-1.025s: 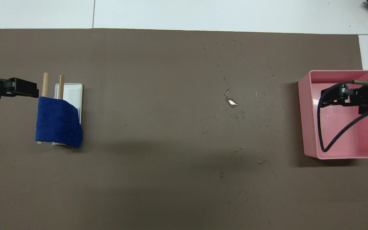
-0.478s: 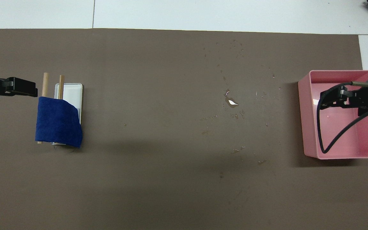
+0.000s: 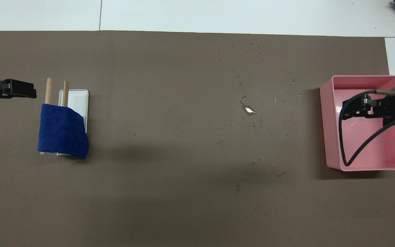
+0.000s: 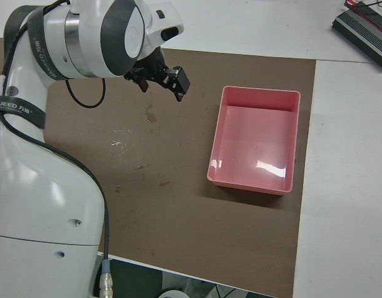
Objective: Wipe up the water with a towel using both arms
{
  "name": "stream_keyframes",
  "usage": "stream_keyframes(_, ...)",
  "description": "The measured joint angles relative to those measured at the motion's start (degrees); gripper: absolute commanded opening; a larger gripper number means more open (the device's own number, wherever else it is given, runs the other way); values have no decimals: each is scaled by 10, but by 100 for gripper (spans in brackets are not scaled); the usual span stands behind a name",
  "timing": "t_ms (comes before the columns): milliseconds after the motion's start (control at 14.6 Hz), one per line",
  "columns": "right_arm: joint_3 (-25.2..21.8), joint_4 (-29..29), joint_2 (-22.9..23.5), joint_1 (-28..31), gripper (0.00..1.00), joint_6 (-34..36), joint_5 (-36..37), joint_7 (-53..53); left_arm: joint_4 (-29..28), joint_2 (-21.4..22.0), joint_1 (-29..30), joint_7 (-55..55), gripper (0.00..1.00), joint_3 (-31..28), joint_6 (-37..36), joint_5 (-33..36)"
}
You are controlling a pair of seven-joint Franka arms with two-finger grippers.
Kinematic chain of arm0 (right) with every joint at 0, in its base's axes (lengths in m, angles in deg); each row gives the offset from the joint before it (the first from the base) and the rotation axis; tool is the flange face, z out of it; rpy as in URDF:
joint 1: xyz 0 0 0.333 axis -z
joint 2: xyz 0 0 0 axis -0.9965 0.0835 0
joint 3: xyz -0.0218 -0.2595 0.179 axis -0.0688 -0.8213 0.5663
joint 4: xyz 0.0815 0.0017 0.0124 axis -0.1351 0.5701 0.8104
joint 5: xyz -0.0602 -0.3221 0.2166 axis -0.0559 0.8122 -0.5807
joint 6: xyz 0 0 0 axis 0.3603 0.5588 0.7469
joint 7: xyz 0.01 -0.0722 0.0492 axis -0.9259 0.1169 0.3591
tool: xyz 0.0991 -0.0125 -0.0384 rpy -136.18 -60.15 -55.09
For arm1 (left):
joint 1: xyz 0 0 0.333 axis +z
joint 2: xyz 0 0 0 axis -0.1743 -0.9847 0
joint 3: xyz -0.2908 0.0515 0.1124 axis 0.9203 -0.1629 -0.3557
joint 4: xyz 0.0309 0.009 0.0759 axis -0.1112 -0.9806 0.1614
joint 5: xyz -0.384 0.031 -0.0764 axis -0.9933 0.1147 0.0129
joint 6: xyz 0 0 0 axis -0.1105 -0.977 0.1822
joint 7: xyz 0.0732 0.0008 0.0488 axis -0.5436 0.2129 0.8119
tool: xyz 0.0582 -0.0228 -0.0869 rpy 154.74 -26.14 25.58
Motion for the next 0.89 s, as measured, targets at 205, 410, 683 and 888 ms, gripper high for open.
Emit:
stream_keyframes(205,0,4,-3,0,100,0,0,0,-52,15,8,-17,100,0,23,0)
stream_keyframes(410,0,6,-4,0,100,0,0,0,-63,23,10,-19,100,-3,21,0)
stream_keyframes(683,0,7,-5,0,100,0,0,0,-65,29,28,-18,100,-7,5,0)
stream_keyframes(888,1,7,-5,0,100,0,0,-1,-74,30,35,-20,100,-8,25,0)
